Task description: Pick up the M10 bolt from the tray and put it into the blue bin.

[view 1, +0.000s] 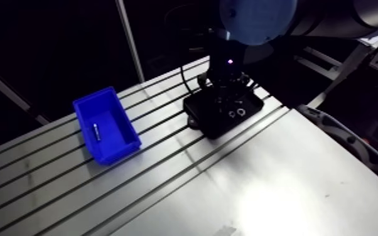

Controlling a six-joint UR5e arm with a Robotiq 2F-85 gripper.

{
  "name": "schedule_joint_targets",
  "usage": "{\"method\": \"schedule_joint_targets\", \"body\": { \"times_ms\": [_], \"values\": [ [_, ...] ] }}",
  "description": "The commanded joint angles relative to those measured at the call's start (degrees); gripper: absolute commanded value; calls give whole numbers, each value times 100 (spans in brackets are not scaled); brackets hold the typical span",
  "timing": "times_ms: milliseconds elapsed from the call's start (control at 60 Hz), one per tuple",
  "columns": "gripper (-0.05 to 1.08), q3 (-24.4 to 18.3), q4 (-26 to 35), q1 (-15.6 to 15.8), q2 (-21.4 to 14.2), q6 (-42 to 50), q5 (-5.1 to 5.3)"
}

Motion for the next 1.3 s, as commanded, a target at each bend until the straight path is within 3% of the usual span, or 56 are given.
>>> {"method": "schedule_joint_targets", "body": {
  "times_ms": [17, 917, 1300],
  "values": [
    [65, -13, 0, -1, 15, -1, 0],
    [78, -58, -9, -1, 85, 7, 0],
    [78, -66, -9, -1, 94, 0, -9]
  ]
}}
